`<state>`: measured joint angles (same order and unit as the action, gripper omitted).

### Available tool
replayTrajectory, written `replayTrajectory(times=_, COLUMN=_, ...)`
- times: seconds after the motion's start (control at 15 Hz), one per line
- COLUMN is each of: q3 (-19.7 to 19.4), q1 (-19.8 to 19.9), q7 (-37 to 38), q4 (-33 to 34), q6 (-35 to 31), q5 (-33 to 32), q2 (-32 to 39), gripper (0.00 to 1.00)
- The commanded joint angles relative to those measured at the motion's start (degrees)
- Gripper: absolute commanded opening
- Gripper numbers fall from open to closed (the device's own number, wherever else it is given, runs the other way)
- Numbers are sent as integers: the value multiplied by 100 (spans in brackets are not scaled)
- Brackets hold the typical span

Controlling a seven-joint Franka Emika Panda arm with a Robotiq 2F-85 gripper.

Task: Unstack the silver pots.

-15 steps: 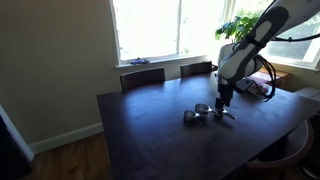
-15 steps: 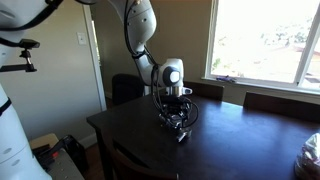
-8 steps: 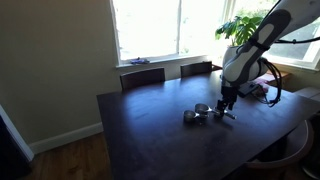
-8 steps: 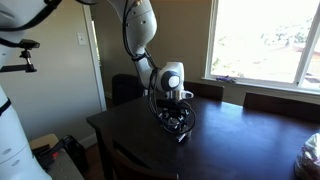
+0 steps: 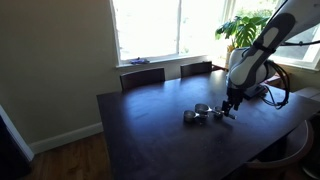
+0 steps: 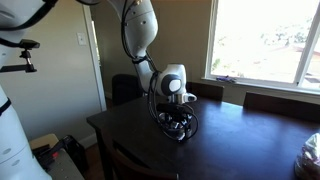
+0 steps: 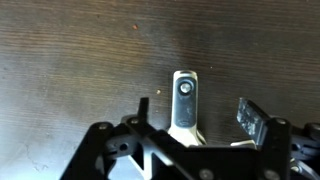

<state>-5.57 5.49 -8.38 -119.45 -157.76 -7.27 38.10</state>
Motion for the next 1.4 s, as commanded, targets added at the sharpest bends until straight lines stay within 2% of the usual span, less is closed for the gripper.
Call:
replayTrajectory(times=0.0, q3=-88, q1=-14, q7=115, q4=-303, q6=-241, q5=-50, q2=-174, gripper=61)
replayTrajectory(times=0.33, q3=-108, q1=1, q7=84, q4=-280, q6=-233, q5=-55, q2=-128, gripper=28)
replayTrajectory(times=0.4, q3=-122, q1=-8, q7=89, q4=-270, q6=-247, q5=-66, q2=-110, gripper=35)
replayTrajectory(times=0.47, q3=-133, q1=-16, q7=89, q4=-253, q6=-252, q5=-78, q2=-88, gripper=65)
replayTrajectory(times=0.53, q3=-138, q1=-20, q7=84, q4=-239, q6=-268, q5=-87, q2=-69, gripper=61)
replayTrajectory(times=0.6, q3=-140, q1=-29, q7=87, q4=-214, q6=-283, q5=-94, q2=-45, gripper=63)
replayTrajectory(times=0.8, q3=-151, q1=-60, q7=106, q4=-166, q6=-276, q5=-104, q2=-15, gripper=81)
replayTrajectory(times=0.87, q3=-145, q1=-58, q7=94, q4=-166, q6=-279, q5=-107, q2=-16, gripper=82)
replayTrajectory(times=0.93, q3=-138, q1=-56, q7=90, q4=-163, q6=-275, q5=-104, q2=-14, gripper=76)
replayTrajectory(times=1.07, q3=-121, q1=-45, q7=79, q4=-139, q6=-254, q5=-93, q2=5, gripper=77)
replayTrajectory(times=1.27, q3=-94, q1=-34, q7=56, q4=-94, q6=-250, q5=-85, q2=49, gripper=89)
replayTrajectory(times=1.33, q3=-91, q1=-40, q7=61, q4=-72, q6=-231, q5=-84, q2=66, gripper=87)
